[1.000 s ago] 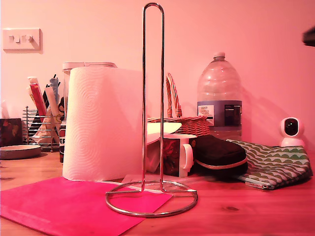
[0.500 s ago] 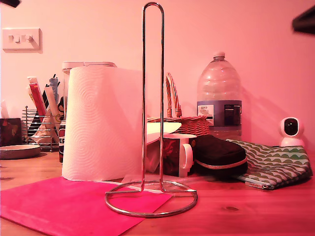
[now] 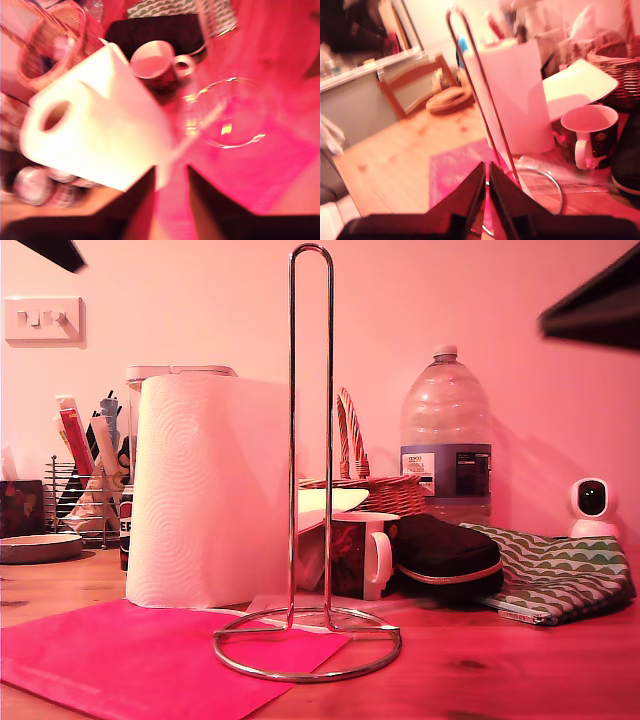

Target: Insert the paper towel roll into the metallic stand.

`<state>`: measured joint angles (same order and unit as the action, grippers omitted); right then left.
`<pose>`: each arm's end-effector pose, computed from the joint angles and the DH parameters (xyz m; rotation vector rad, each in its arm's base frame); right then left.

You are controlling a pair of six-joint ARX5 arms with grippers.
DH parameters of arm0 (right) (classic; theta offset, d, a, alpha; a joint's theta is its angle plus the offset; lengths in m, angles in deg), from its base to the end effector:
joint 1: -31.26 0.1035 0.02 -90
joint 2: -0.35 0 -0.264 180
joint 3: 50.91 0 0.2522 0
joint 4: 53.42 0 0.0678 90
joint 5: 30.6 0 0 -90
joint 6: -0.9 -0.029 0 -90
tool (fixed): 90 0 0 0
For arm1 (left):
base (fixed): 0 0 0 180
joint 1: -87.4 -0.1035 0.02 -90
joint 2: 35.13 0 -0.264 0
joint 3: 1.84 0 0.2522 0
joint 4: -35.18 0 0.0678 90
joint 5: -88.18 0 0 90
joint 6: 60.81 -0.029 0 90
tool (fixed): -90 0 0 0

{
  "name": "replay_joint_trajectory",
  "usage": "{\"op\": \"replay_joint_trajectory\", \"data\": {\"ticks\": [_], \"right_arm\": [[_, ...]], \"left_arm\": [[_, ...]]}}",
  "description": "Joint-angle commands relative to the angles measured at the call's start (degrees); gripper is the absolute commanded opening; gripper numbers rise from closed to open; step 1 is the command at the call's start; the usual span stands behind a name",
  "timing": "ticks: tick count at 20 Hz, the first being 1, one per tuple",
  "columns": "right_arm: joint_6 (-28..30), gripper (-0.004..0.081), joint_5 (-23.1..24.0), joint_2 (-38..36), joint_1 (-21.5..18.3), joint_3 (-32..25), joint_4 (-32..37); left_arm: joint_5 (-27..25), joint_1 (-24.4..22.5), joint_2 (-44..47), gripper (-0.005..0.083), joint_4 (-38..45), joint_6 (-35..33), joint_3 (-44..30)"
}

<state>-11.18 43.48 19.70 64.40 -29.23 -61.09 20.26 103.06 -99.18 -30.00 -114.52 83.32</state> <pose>0.0946 0.0713 0.1923 0.1832 0.1848 0.8421 0.1971 -0.0666 0.3659 0.8121 0.4276 -0.9394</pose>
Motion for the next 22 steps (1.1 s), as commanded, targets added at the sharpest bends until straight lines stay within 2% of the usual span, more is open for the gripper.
{"op": "replay_joint_trajectory", "data": {"ticks": [1,6,14,18,22], "right_arm": [[0.55,-0.0012,0.04,2.4,0.35,0.24,2.67],[1.18,-0.0012,0.04,8.52,0.35,0.44,8.28],[3.63,-0.0012,0.04,13.79,0.59,0.46,10.43],[4.68,-0.0012,0.09,14.78,0.59,0.46,10.43],[5.07,-0.0012,1.2,15.28,0.59,0.44,10.34]], "left_arm": [[-2.8,0.74,-0.83,0.0558,3.06,-0.87,2.1],[-9.14,4.13,-6.4,0.0556,2.03,-2.97,8.07],[-9.75,5.09,-18.23,0.0547,-0.87,-3.98,17.51],[-9.99,5.07,-23.15,0.0451,-1.11,-4.42,20.5],[-13.16,5.09,-26.43,0.0437,-1.03,-7.98,20.57]]}}
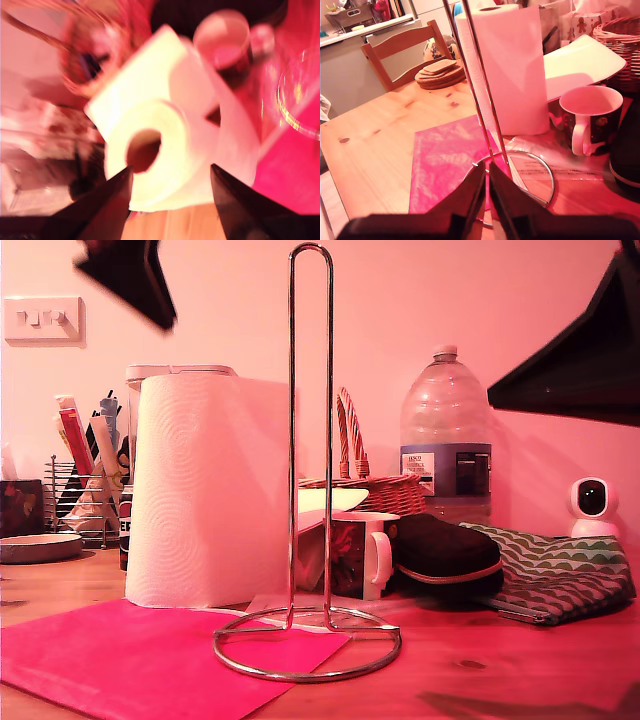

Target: Insert the paper towel roll into the metallic stand.

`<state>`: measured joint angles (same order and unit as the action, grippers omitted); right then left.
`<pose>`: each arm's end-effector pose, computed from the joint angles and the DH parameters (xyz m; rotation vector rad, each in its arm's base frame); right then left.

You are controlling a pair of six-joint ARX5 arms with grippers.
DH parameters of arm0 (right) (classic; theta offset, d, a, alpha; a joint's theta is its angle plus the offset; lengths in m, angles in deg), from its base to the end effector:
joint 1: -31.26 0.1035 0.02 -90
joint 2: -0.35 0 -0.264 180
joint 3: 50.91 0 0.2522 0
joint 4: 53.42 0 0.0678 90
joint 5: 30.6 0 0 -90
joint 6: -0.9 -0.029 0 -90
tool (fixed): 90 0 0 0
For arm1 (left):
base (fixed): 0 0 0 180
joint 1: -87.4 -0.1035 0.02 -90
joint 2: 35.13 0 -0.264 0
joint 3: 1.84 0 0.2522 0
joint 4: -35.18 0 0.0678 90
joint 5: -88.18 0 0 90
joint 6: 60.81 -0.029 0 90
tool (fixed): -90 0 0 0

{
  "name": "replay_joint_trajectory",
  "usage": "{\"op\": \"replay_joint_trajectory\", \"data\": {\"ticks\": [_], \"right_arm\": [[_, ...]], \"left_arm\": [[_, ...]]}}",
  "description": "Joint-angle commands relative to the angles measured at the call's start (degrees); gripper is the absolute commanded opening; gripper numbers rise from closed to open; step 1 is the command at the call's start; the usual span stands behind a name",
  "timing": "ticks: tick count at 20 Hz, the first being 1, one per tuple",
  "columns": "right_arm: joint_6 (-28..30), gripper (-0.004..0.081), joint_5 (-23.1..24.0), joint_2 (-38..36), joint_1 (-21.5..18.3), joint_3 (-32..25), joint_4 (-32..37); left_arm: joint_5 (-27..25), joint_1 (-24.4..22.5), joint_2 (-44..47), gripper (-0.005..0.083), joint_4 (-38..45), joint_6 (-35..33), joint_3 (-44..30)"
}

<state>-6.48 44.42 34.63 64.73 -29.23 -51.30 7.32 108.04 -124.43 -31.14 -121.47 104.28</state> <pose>0.1145 0.0847 0.1798 0.0904 0.2400 0.8297 0.2986 -0.1174 0.3671 1.0531 0.5309 -0.9045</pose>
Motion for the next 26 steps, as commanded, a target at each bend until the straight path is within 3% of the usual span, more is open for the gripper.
{"op": "replay_joint_trajectory", "data": {"ticks": [1,3,6,13,14,17,20,24,26], "right_arm": [[0.39,-0.0012,0.59,0.48,0.26,0.46,0.61],[0.39,-0.0012,0.59,0.74,0.26,0.44,0.7],[0.61,-0.0012,0.85,1.07,0.26,0.46,1.2],[1.38,-0.0012,3.69,1.16,0.26,0.44,0.98],[1.38,-0.0012,3.82,1.18,0.26,0.46,0.98],[1.38,-0.0012,4.02,1.18,0.26,0.46,0.94],[1.38,-0.0012,4.02,1.18,0.26,0.46,0.61],[1.38,-0.0012,4.02,1.18,0.26,0.46,-0.44],[1.38,-0.0012,4.0,1.18,0.26,0.46,-0.83]], "left_arm": [[-1.22,0.11,-1.62,0.0437,-0.11,-2.4,-0.37],[-3.48,0.11,-1.9,0.0437,-0.37,-5.09,-0.37],[-2.73,0.11,-1.88,0.0411,0.63,-5.4,-0.37],[2.05,1.42,-1.88,0.0415,1.9,-0.94,-0.37],[2.25,1.66,-1.88,0.0452,1.86,-0.35,-0.37],[-1.53,1.68,-1.88,0.07,2.03,3.23,-0.37],[-3.63,3.19,-1.11,0.0709,1.49,6.75,-0.37],[-0.15,5.4,-0.74,0.0708,-2.34,9.27,-0.39],[-1.01,5.68,-1.42,0.0708,-2.93,7.58,-0.39]]}}
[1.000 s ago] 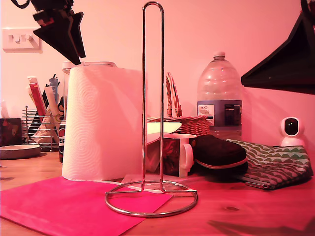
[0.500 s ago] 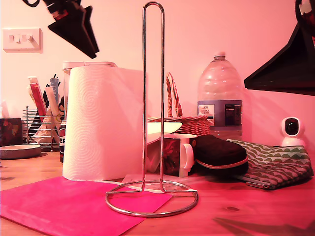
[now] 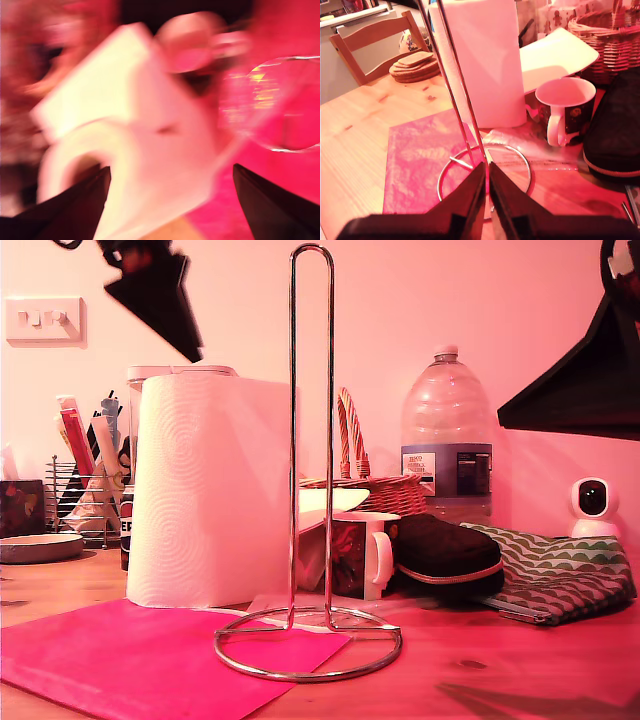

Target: Insert the paper towel roll into the metallic stand.

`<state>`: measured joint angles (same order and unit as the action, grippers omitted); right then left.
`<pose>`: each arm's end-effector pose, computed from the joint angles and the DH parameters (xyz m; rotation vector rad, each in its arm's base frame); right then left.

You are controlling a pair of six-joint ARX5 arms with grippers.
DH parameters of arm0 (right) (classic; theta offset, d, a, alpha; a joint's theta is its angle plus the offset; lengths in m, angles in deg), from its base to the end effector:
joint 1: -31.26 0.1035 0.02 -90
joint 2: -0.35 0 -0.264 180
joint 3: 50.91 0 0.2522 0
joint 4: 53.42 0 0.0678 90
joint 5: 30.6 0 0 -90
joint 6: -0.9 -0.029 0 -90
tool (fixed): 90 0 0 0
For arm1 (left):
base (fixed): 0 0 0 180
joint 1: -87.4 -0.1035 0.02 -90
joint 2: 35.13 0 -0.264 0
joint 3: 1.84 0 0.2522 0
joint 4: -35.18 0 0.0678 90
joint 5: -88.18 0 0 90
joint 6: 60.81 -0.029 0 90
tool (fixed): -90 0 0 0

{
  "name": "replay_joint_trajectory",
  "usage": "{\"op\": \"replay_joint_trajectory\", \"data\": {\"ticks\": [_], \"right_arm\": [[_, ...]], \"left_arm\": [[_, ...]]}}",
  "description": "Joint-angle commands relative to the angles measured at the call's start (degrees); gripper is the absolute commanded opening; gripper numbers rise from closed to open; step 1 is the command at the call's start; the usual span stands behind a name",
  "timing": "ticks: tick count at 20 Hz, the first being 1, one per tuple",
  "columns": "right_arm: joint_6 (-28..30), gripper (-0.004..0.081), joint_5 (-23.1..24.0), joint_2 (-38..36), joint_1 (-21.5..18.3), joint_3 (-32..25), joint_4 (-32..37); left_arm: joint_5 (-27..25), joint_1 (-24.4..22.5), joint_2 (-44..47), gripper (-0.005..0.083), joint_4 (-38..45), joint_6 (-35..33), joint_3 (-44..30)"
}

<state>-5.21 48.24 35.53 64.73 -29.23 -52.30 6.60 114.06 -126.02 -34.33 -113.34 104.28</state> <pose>0.1166 0.0838 0.1761 0.0579 0.2585 0.7632 0.2874 -0.1491 0.3554 0.9700 0.6283 -0.9689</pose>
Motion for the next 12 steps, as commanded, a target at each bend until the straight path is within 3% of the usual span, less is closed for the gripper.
{"op": "replay_joint_trajectory", "data": {"ticks": [1,4,12], "right_arm": [[0.11,-0.0012,0.15,0.28,0.26,0.46,-0.11],[0.13,-0.0012,0.17,0.28,0.26,0.46,-1.05],[0.15,-0.0012,0.22,0.28,0.26,0.46,-1.57]], "left_arm": [[-1.44,-0.35,0.13,0.0708,0.48,-0.55,-0.42],[-4.81,-1.53,-0.11,0.0708,2.47,-4.76,-0.42],[-5.05,-3.67,-3.21,0.0707,3.3,-6.03,-0.39]]}}
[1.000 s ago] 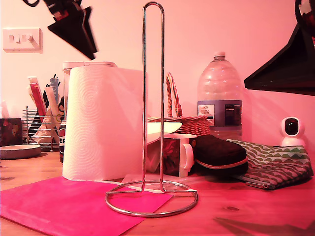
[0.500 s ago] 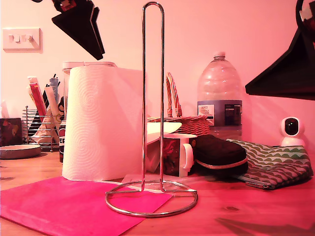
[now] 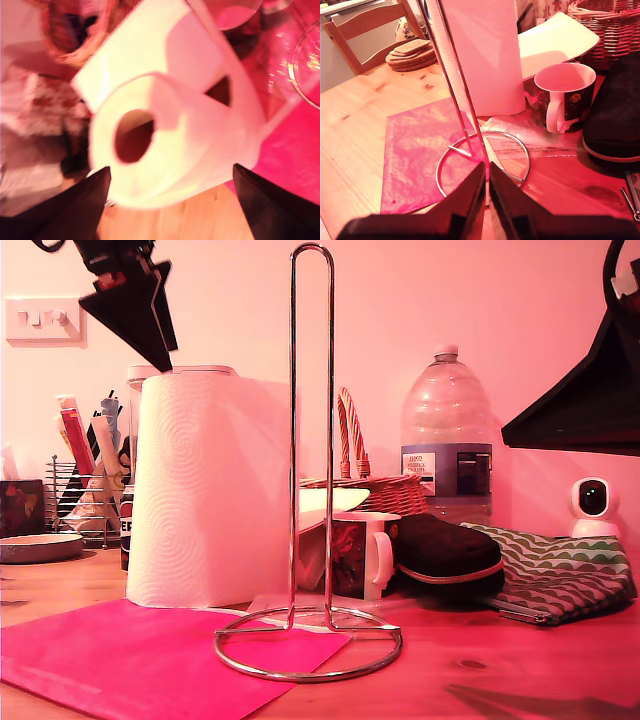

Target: Insert the paper towel roll into the metallic stand.

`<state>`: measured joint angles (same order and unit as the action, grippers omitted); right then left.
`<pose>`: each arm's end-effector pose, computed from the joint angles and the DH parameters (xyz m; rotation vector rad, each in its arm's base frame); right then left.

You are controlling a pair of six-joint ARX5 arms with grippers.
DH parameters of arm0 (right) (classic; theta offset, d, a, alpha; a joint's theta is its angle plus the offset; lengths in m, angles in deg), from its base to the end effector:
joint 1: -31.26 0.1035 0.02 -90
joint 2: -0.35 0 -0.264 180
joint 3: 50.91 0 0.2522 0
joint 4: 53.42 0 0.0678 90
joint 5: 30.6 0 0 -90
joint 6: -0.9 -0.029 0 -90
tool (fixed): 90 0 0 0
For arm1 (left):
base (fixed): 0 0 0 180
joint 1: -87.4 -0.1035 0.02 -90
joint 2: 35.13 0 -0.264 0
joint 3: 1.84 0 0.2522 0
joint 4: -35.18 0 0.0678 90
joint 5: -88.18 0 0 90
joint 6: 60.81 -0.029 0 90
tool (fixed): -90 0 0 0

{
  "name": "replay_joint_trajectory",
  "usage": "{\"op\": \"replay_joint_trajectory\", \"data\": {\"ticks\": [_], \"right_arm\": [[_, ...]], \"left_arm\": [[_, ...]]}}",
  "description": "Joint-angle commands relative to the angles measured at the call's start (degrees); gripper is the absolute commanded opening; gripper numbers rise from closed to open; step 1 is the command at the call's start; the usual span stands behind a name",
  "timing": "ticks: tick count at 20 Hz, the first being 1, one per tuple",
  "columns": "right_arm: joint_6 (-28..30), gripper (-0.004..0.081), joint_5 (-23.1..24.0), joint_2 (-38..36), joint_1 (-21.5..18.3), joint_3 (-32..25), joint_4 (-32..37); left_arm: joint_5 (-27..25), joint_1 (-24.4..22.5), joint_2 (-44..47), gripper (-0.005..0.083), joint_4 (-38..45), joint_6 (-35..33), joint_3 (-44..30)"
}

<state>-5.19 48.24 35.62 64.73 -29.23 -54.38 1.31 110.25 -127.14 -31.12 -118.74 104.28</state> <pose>0.1160 0.0834 0.1725 0.0499 0.2963 0.7600 0.3064 -0.1308 0.3524 1.0786 0.6198 -0.8513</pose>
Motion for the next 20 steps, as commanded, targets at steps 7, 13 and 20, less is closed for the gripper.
{"op": "replay_joint_trajectory", "data": {"ticks": [7,13,20], "right_arm": [[0.11,-0.0012,0.22,0.2,0.26,0.46,0.59],[0.11,-0.0012,0.22,0.2,0.26,0.46,0.59],[0.11,-0.0012,0.22,0.2,0.26,0.46,0.07]], "left_arm": [[0.26,0.13,-4.15,0.0707,1.25,-2.51,-0.39],[0.96,0.2,-5.9,0.0554,0.5,-2.49,-0.39],[1.68,0.17,-5.9,0.0418,-0.17,-1.55,-0.39]]}}
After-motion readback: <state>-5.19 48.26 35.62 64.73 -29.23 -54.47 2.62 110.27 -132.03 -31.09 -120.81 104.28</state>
